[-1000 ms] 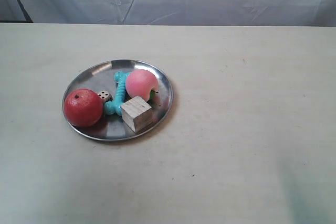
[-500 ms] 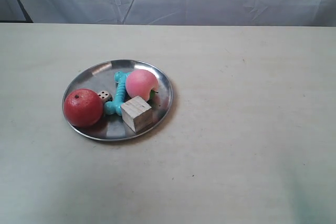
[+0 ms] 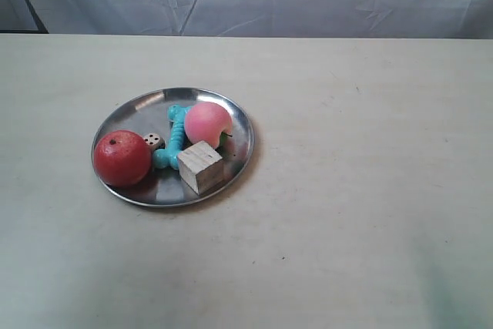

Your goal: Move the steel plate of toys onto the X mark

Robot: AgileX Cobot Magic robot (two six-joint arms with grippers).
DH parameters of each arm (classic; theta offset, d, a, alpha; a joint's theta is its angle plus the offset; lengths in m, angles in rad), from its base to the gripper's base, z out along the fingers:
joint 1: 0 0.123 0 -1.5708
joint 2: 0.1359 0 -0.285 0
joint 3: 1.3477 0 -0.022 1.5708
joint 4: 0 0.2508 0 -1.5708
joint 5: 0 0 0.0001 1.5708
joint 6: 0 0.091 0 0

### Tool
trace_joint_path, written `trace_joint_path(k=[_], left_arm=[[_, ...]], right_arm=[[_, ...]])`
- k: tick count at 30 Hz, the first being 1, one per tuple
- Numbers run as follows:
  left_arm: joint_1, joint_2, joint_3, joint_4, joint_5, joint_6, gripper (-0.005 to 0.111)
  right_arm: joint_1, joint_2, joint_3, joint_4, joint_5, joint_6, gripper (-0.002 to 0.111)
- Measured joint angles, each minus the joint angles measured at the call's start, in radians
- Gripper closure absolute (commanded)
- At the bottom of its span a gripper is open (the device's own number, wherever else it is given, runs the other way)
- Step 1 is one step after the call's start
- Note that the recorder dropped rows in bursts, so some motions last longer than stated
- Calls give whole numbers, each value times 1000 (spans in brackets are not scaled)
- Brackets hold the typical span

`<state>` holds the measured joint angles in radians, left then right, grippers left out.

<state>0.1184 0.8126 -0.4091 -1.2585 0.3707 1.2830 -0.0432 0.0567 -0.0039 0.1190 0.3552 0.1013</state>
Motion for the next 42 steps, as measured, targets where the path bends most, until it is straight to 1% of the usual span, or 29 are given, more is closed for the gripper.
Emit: trace_joint_path(k=[9,14,18,22,25,27,28,31,33,36,39,42], left_arm=[[0,0,0,0,-5,0,106],[0,-26,14,5,-68,6,106],[0,-117,71,-2,-99,6,106],[0,-265,163,-46,-136,6,106],[0,-389,221,-42,-164,-25,106],[0,-454,238,27,-171,-116,106],[0,-484,242,96,-171,-203,106],[0,-541,241,396,-164,-538,106],[0,-563,241,598,-127,-778,106],[0,-576,243,810,-46,-1052,106],[0,-587,266,930,-1,-1185,106],[0,-605,307,988,1,-1247,106]], right_arm=[[0,0,0,2,2,0,108],[0,0,0,2,2,0,108],[0,0,0,2,2,0,108],[0,0,0,2,2,0,108],[0,0,0,2,2,0,108],[0,0,0,4,2,0,108],[0,0,0,4,2,0,108],[0,0,0,4,2,0,108],[0,0,0,5,2,0,108],[0,0,0,7,2,0,108],[0,0,0,9,2,0,108],[0,0,0,9,2,0,108]])
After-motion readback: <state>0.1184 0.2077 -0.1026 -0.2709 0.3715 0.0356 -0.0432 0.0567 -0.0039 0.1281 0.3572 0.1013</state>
